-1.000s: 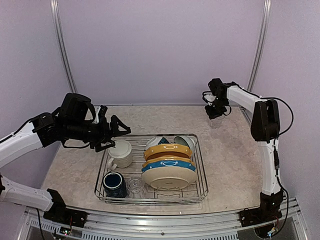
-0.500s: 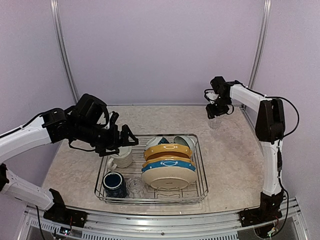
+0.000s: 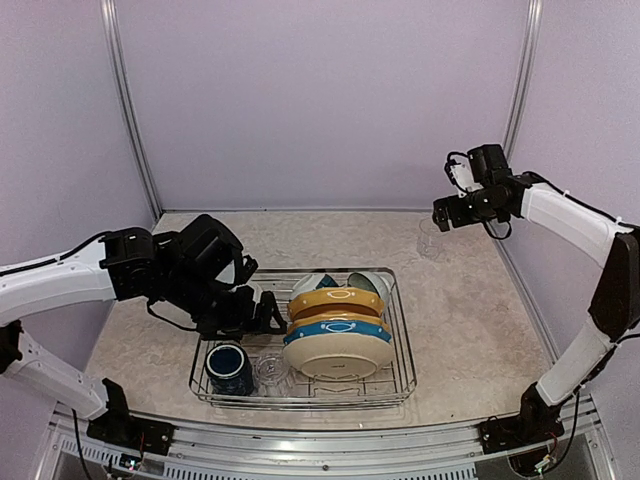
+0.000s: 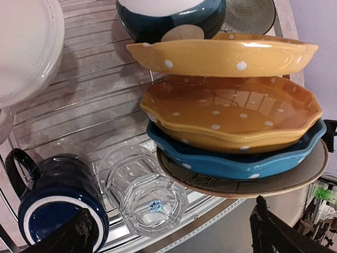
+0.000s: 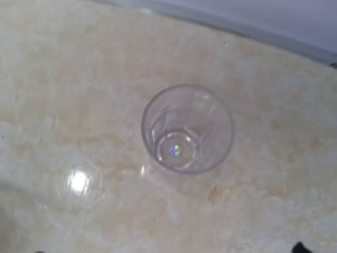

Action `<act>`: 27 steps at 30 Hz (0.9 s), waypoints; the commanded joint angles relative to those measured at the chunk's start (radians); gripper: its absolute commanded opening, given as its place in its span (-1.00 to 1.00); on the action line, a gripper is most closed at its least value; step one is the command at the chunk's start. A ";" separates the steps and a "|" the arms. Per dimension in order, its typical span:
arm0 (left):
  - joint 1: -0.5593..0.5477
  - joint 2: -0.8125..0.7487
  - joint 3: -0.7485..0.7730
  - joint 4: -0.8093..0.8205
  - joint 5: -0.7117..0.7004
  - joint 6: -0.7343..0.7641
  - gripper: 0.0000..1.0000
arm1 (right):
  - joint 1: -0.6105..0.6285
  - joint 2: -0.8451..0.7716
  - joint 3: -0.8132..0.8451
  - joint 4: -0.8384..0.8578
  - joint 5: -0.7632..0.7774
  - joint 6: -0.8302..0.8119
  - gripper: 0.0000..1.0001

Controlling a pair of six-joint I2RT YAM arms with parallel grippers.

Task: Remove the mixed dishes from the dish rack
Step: Grab the cup from the dish rack.

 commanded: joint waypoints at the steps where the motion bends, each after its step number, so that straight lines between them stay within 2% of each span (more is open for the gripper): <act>1: -0.048 0.006 -0.007 -0.081 -0.021 -0.058 0.94 | 0.009 -0.091 -0.126 0.142 0.010 0.047 1.00; 6: -0.115 0.065 0.042 -0.160 -0.072 -0.081 0.93 | 0.007 -0.233 -0.272 0.280 0.010 0.125 1.00; 12: -0.174 0.208 0.154 -0.261 -0.168 -0.091 0.91 | 0.007 -0.329 -0.307 0.303 -0.078 0.059 1.00; 17: -0.193 0.318 0.225 -0.343 -0.213 -0.083 0.84 | 0.007 -0.389 -0.351 0.332 -0.077 0.048 0.99; 27: -0.203 0.372 0.239 -0.329 -0.186 -0.086 0.85 | 0.008 -0.432 -0.401 0.357 -0.091 0.050 1.00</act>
